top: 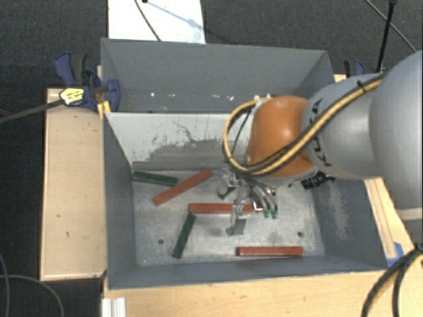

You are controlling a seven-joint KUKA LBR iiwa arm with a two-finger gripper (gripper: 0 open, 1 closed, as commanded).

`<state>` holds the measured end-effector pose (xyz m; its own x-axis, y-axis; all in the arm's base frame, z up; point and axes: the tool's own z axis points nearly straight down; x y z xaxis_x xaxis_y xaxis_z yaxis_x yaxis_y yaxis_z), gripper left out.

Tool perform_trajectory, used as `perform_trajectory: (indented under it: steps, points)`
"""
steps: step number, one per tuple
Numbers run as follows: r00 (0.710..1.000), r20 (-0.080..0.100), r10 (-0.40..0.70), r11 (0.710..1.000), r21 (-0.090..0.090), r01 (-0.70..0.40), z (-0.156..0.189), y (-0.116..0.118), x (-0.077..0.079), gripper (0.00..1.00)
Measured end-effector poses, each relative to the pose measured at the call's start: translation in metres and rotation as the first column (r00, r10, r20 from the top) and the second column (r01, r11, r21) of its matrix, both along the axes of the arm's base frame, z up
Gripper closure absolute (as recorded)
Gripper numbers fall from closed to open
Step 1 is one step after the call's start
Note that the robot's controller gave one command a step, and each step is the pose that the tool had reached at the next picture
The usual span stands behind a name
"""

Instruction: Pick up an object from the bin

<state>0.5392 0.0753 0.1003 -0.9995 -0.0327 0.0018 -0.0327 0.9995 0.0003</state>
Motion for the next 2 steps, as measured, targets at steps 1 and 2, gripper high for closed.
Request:
perform_trajectory:
  steps: [1, 2]
  points:
    - [0.998, 0.004, -0.06, 0.998, 0.001, 0.06, -0.0305, 0.0058, -0.0064, 0.0]
    - [0.998, 0.007, -0.059, 0.998, 0.001, 0.059, -0.0296, 0.0059, -0.0052, 0.0]
